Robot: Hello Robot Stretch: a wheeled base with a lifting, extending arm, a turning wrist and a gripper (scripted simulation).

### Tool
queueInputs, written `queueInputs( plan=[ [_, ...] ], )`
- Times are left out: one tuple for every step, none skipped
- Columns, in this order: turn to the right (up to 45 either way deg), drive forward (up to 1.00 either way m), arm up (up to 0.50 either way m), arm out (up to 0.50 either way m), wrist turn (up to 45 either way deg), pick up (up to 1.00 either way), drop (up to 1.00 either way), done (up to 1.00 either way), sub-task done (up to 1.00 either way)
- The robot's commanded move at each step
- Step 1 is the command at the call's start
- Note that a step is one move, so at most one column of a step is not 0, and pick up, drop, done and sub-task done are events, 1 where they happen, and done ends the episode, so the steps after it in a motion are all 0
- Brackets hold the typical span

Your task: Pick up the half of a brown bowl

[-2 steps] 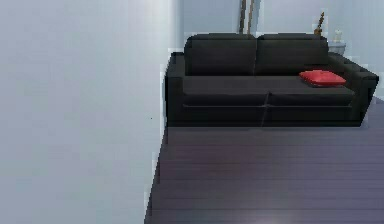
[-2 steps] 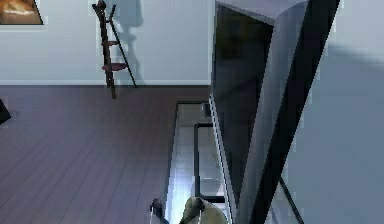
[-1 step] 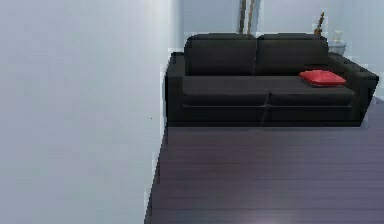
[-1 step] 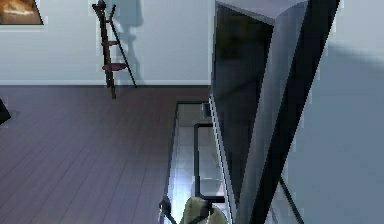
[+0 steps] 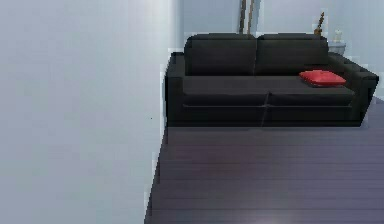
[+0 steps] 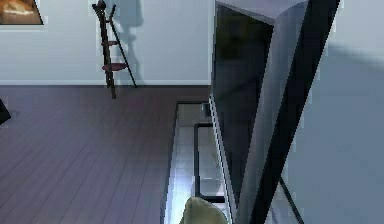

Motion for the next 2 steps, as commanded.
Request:
queueInputs(
  plan=[
    [0.0,0.0,0.0,0.0,0.0,1.0,0.0,0.0,0.0],
    [0.0,0.0,0.1,0.0,0.0,0.0,0.0,0.0,0.0]
  ],
)
